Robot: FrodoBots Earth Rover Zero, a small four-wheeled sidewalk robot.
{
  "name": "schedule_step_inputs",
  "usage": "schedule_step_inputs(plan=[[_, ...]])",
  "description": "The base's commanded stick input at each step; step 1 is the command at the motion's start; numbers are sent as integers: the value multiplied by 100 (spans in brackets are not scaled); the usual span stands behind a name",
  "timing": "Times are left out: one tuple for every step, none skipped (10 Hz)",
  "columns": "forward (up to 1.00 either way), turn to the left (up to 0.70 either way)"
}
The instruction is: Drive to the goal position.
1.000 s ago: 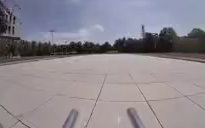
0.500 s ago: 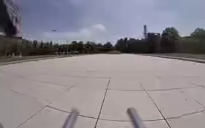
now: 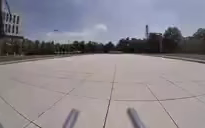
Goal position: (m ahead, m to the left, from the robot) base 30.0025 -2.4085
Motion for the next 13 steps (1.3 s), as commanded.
schedule_step_inputs(plan=[[70, 0], [70, 0], [70, 0], [70, 0], [70, 0], [70, 0], [70, 0], [70, 0], [70, 0], [70, 0], [70, 0], [70, 0], [70, 0]])
